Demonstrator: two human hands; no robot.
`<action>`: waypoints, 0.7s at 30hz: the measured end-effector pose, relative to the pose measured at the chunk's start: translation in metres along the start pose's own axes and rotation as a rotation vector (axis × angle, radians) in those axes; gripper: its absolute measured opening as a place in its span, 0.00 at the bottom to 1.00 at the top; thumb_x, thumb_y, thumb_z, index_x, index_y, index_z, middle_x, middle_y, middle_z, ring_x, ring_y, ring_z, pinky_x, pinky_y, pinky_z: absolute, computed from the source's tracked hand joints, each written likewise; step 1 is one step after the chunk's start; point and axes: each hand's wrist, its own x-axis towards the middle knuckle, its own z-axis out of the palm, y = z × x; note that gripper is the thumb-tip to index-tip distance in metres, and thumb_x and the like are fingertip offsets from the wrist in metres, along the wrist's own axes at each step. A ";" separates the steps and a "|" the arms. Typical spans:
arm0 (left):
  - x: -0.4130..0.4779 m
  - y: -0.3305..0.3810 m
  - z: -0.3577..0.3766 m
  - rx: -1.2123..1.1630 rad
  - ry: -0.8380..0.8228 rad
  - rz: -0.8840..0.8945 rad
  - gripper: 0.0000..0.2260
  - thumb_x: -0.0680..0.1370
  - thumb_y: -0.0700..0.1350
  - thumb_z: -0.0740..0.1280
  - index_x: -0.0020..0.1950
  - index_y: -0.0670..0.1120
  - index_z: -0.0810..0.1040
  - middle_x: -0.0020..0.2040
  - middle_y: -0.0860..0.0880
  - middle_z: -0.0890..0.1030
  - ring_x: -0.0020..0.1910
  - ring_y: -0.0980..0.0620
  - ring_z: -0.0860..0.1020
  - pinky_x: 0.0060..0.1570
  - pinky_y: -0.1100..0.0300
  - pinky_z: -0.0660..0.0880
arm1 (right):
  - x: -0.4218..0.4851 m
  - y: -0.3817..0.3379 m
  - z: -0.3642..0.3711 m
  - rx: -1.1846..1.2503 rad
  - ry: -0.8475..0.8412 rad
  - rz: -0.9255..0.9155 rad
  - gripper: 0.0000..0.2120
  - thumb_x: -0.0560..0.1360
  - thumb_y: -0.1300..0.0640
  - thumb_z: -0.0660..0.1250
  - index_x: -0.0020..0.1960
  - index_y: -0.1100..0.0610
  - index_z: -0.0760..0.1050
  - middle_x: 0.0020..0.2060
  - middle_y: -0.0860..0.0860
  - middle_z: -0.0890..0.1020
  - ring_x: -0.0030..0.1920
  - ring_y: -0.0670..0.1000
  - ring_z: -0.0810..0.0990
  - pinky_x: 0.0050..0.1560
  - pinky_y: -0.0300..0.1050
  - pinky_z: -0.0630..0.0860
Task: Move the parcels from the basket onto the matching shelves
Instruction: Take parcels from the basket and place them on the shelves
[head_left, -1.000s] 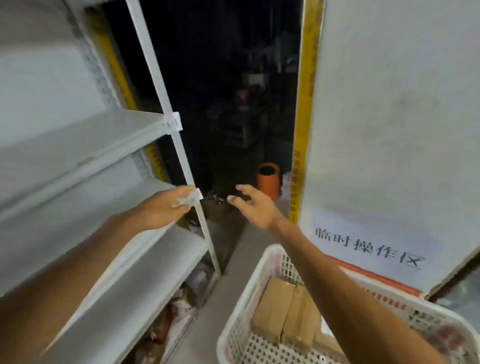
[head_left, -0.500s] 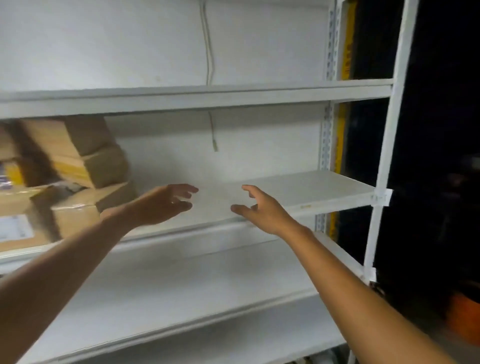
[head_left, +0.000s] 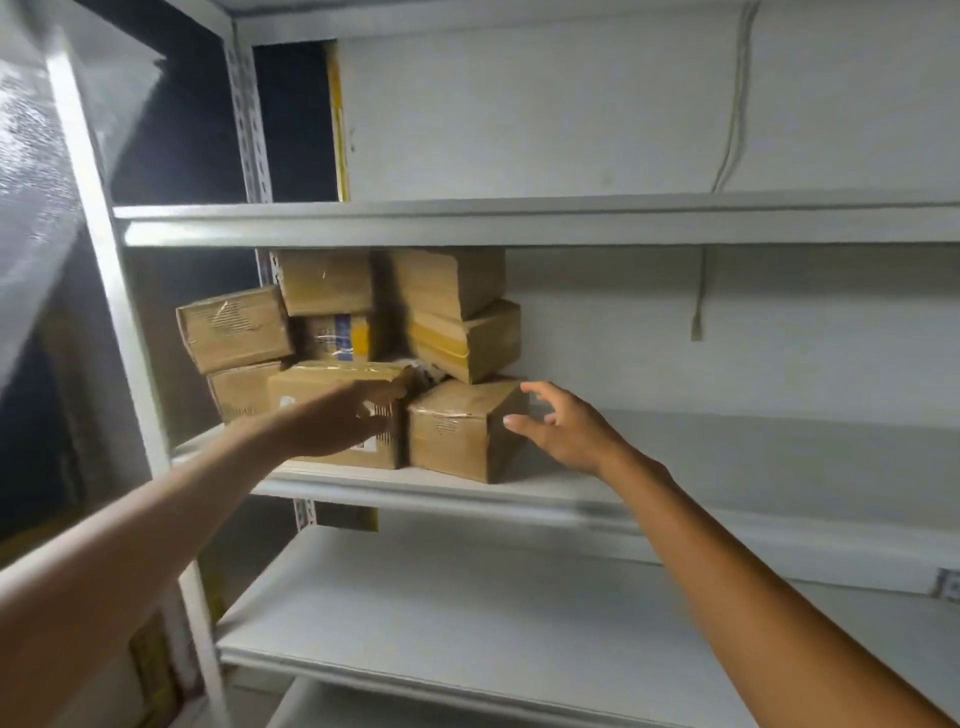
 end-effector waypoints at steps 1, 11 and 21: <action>0.001 -0.014 0.001 0.006 0.005 -0.030 0.16 0.78 0.35 0.65 0.65 0.42 0.73 0.59 0.45 0.78 0.45 0.63 0.76 0.44 0.78 0.71 | 0.009 0.001 0.008 -0.005 0.001 0.005 0.29 0.75 0.42 0.67 0.73 0.47 0.64 0.72 0.52 0.69 0.67 0.53 0.71 0.55 0.42 0.66; 0.066 -0.050 0.062 0.056 0.100 0.084 0.20 0.77 0.42 0.67 0.69 0.50 0.72 0.70 0.48 0.71 0.69 0.49 0.68 0.62 0.58 0.69 | 0.086 0.044 0.046 0.034 0.042 0.131 0.30 0.76 0.40 0.63 0.74 0.48 0.60 0.74 0.51 0.64 0.71 0.54 0.67 0.57 0.44 0.65; 0.161 -0.067 0.074 0.049 0.287 -0.024 0.27 0.78 0.47 0.66 0.75 0.54 0.60 0.74 0.49 0.63 0.71 0.48 0.65 0.65 0.52 0.69 | 0.182 0.072 0.029 0.119 0.158 0.125 0.28 0.79 0.42 0.60 0.75 0.50 0.59 0.73 0.52 0.65 0.71 0.55 0.67 0.58 0.45 0.65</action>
